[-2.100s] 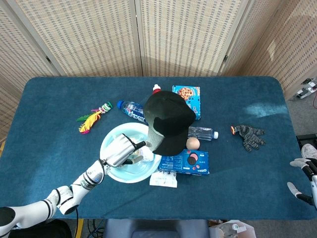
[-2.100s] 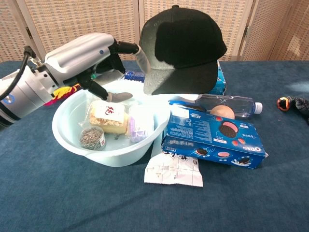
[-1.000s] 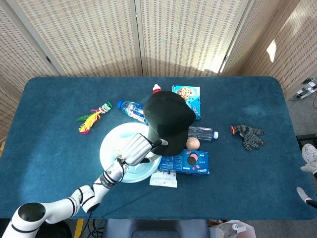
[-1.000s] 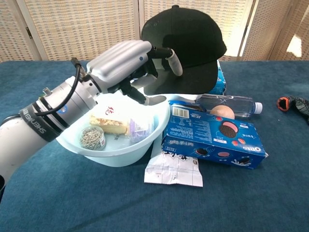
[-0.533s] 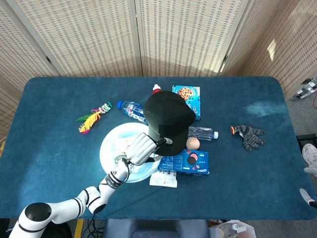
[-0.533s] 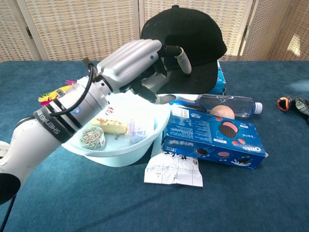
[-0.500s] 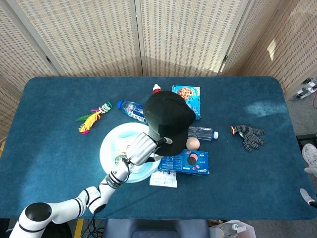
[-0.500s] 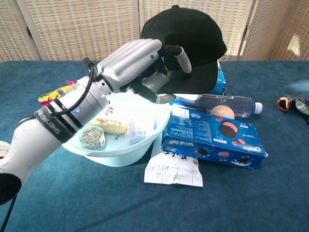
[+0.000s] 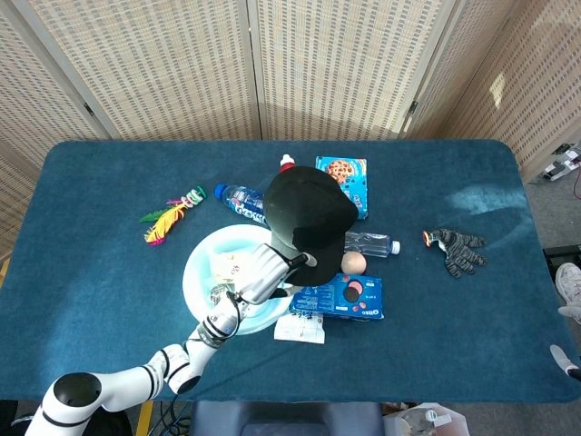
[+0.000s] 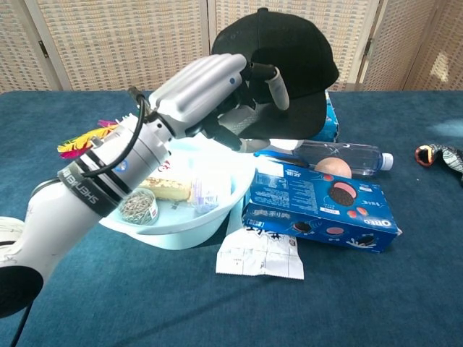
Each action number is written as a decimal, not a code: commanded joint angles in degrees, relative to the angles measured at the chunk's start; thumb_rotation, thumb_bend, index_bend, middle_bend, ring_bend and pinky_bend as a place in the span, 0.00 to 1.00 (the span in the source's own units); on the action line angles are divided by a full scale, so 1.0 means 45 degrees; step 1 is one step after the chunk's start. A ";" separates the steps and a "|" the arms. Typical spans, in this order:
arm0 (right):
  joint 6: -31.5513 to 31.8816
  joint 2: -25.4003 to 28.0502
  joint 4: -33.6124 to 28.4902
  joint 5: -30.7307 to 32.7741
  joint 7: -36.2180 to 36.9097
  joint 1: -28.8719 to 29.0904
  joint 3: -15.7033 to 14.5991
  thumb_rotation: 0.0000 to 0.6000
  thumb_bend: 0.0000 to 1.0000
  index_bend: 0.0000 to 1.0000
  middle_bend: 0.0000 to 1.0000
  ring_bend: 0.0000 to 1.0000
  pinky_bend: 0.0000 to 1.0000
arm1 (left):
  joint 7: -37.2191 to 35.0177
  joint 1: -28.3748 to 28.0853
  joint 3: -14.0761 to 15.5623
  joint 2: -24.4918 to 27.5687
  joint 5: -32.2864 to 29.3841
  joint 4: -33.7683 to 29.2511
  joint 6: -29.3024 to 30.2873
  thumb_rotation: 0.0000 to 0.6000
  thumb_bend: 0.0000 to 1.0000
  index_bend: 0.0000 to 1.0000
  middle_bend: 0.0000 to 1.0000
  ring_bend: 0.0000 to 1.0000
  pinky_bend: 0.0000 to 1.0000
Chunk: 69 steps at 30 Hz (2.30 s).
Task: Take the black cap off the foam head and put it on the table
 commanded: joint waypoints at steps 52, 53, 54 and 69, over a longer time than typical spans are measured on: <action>0.0070 -0.0102 0.0090 -0.0325 0.0133 0.0169 0.0095 1.00 0.24 0.34 0.31 0.22 0.30 | 0.1619 -0.0420 -0.2586 0.3072 -0.2659 -0.6069 -0.1650 1.00 0.36 0.62 1.00 1.00 1.00; 0.0088 -0.0096 0.0093 -0.0329 0.0139 0.0160 0.0093 1.00 0.24 0.34 0.31 0.22 0.30 | 0.1756 -0.0520 -0.2742 0.3071 -0.2793 -0.6021 -0.1713 1.00 0.36 0.62 1.00 1.00 1.00; 0.0109 -0.0091 0.0098 -0.0333 0.0150 0.0147 0.0089 1.00 0.24 0.35 0.31 0.22 0.30 | 0.1879 -0.0623 -0.2895 0.3067 -0.2925 -0.5959 -0.1776 1.00 0.36 0.62 1.00 1.00 1.00; 0.0165 -0.0058 0.0141 -0.0341 0.0301 0.0149 0.0124 1.00 0.24 0.35 0.31 0.22 0.30 | 0.2988 -0.2225 -0.5010 0.2777 -0.5470 -0.4155 -0.2525 1.00 0.36 0.61 1.00 1.00 1.00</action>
